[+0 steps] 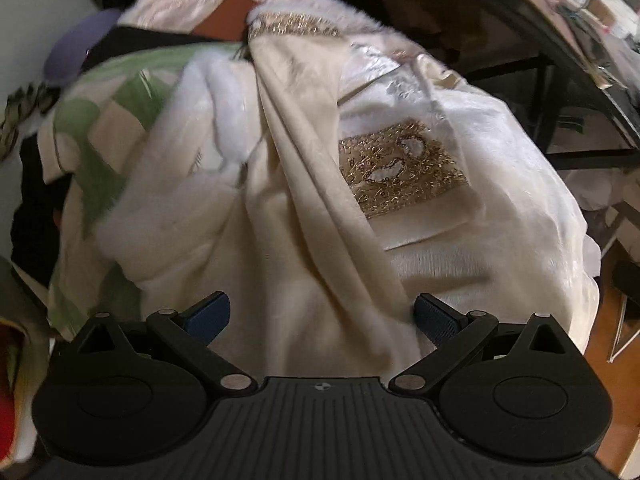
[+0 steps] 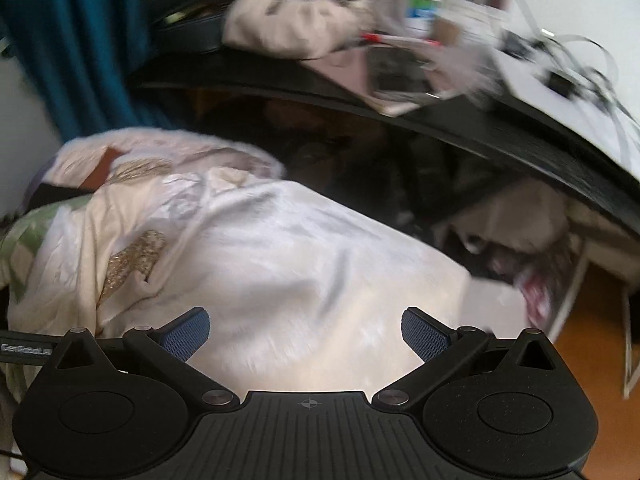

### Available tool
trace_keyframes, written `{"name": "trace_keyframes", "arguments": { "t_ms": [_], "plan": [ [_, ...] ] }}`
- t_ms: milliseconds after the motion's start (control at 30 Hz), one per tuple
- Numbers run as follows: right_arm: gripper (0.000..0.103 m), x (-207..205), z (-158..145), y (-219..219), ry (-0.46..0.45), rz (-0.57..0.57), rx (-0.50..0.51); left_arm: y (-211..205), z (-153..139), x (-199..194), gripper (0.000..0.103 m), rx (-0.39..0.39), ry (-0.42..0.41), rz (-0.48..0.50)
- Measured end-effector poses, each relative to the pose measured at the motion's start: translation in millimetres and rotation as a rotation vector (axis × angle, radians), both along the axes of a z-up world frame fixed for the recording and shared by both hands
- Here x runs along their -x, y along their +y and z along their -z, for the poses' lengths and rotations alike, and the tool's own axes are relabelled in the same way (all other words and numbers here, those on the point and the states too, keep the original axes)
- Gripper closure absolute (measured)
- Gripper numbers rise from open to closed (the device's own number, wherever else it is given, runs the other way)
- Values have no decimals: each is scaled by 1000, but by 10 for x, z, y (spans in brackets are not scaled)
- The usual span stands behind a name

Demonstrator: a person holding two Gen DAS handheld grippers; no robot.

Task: Fold clothes
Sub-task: 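Grasp the cream robe with the left gripper while the right gripper grasps another part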

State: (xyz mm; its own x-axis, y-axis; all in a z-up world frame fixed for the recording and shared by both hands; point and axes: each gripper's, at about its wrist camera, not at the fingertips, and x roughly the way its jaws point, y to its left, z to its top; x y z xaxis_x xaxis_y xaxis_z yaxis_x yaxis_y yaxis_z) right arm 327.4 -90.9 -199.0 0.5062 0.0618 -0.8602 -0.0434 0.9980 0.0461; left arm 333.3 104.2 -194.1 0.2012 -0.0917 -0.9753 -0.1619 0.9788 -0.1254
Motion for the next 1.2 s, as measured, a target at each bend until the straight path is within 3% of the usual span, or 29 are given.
{"name": "trace_keyframes", "arguments": {
  "t_ms": [100,200,367,467,567,667,700,833,933,1000,1033,1067,1100,1133,1200],
  "plan": [
    [1,-275,106,118,16,-113,-35,91,1,-63,54,3,33,-61],
    [1,-520,237,333,30,-232,-51,234,-70,47,66,-15,21,-114],
    [1,-939,511,731,61,-331,-133,390,-284,440,66,-62,-34,-225],
    [1,-1168,726,865,101,-272,-213,469,-400,667,67,-115,-30,-279],
    [6,-1274,924,987,139,-239,-208,582,-405,811,67,-145,-12,-328],
    [56,-1253,898,1076,112,-299,-190,666,-344,823,67,-153,15,-370],
    [88,-1252,836,1031,106,-310,-223,675,-330,803,62,-157,19,-368],
    [89,-1221,533,757,54,-296,-338,583,-272,578,26,-196,39,-251],
    [90,-1105,274,417,-20,-231,-359,504,-192,340,22,-240,21,-177],
    [90,-1013,149,131,-31,-158,-362,540,-66,244,23,-259,30,-184],
    [90,-964,94,-9,-32,-123,-364,561,-2,199,26,-268,35,-189],
    [90,-902,65,-137,-17,-90,-372,592,26,207,36,-262,39,-193],
    [90,-841,37,-265,-2,-57,-379,628,10,255,67,-226,36,-193],
    [89,-776,16,-378,15,-33,-381,654,-31,307,83,-191,32,-190],
    [88,-684,66,-426,65,-62,-342,665,-181,461,87,-203,5,-189]
  ]
}}
